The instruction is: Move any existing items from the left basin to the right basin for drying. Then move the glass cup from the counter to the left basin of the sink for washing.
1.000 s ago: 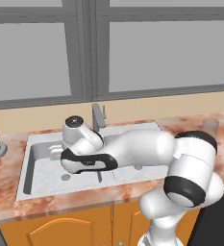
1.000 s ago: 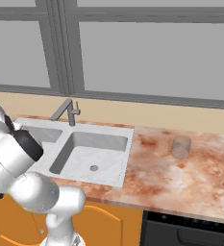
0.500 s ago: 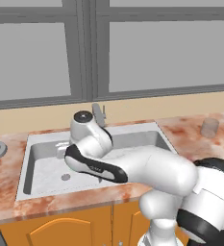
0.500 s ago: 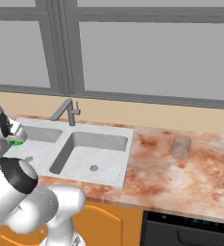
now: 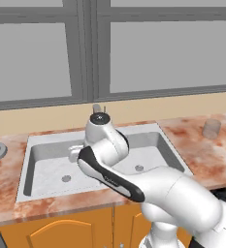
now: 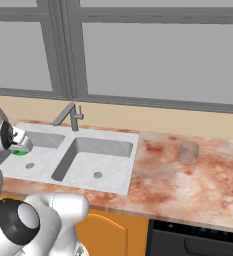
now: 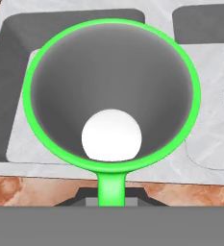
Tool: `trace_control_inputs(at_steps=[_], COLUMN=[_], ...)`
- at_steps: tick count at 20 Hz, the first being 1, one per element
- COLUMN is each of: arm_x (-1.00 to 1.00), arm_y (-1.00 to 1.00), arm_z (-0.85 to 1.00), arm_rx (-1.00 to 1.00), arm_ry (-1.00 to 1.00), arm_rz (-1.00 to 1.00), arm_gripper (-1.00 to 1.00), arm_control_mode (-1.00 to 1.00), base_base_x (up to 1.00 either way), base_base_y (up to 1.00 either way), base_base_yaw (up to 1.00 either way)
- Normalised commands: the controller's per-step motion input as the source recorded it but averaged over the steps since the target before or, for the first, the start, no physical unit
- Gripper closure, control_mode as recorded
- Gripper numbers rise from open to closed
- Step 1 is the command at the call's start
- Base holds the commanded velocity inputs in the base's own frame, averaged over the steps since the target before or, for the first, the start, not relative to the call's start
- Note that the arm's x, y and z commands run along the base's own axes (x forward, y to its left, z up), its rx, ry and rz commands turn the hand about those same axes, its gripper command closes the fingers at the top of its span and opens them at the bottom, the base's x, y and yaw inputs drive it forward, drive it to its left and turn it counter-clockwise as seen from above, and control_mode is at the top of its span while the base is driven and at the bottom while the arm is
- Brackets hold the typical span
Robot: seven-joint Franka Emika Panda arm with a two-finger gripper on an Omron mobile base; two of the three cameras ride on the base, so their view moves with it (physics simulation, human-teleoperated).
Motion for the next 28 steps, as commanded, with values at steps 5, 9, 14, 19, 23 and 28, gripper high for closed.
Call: trace_control_inputs(at_steps=[5,9,14,19,23,28], arm_x=[-0.09,0.00,0.00,0.05,0.14,0.30], arm_y=[-0.56,-0.59,-0.58,-0.54,-0.57,-0.55], arm_z=[0.01,0.00,0.00,-0.01,-0.05,-0.08], arm_rx=[0.01,0.05,0.05,0.05,0.06,0.06], arm_ry=[0.00,0.01,0.02,0.02,0.03,0.05], arm_rz=[-0.01,-0.02,-0.03,-0.03,-0.03,-0.02], arm_gripper=[1.00,1.00,1.00,1.00,1.00,1.00], arm_control_mode=[-1.00,-1.00,-1.00,-1.00,-1.00,-1.00], base_base_x=[0.00,0.00,0.00,0.00,0.00,0.00], base_base_y=[0.00,0.00,0.00,0.00,0.00,0.00], base_base_yaw=[0.00,0.00,0.00,0.00,0.00,0.00])
